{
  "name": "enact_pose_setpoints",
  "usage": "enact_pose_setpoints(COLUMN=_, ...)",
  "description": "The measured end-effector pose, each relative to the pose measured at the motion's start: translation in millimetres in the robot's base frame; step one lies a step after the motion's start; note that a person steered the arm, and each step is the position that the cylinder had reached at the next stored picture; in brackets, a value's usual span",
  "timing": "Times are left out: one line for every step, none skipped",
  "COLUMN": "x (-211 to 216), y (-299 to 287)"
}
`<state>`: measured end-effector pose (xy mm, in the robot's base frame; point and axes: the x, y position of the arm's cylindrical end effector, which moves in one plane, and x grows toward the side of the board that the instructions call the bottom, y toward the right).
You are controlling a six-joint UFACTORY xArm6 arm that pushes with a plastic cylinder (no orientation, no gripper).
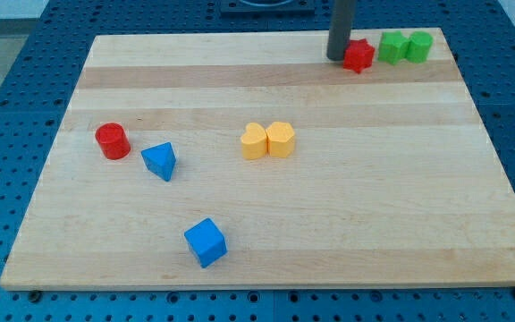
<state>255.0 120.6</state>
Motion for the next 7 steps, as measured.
enact_pose_setpoints(x=0, y=15)
enact_pose_setpoints(x=0, y=6)
enact_pose_setpoints(x=3, y=-45)
enact_pose_setpoints(x=16, y=-112)
enact_pose_setpoints(x=23, y=-173)
enact_pose_setpoints(x=24, y=-232)
enact_pose_setpoints(x=24, y=-290)
